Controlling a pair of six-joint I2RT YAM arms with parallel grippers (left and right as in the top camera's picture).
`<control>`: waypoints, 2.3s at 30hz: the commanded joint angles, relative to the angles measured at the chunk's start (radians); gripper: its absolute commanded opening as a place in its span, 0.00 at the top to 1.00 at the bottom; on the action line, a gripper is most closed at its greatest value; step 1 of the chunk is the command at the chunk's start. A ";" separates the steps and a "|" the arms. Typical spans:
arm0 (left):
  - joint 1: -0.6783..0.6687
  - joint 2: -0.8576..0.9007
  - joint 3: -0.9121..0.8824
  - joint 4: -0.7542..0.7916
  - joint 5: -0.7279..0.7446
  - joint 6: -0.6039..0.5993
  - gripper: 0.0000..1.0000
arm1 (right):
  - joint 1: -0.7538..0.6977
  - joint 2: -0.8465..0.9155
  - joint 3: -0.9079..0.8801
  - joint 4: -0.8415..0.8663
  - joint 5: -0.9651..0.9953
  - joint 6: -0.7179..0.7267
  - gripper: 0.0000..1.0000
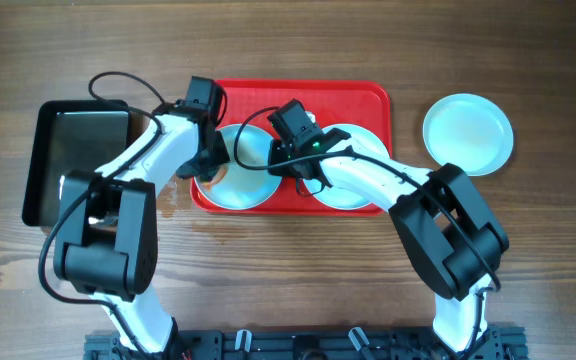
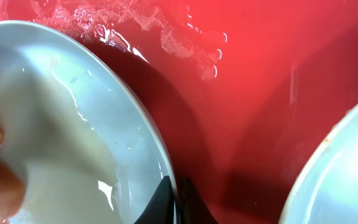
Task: Clean dirty plates on tray and stack at the side
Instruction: 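Scrub the top plate with the sponge while the right gripper holds it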
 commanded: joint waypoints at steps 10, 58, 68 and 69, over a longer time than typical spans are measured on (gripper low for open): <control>-0.134 -0.150 -0.050 -0.115 -0.096 0.008 0.96 | -0.019 0.040 -0.028 -0.034 0.074 0.005 0.96; -0.062 -0.132 0.052 0.057 -0.241 -0.011 0.96 | -0.020 0.040 -0.027 -0.008 0.115 -0.001 0.96; -0.060 -0.377 0.052 -0.031 0.167 -0.014 0.96 | -0.057 -0.026 0.124 -0.047 0.115 -0.245 0.96; -0.060 -0.399 0.052 -0.055 0.168 -0.014 0.96 | -0.061 -0.043 0.146 -0.057 0.138 -0.287 0.96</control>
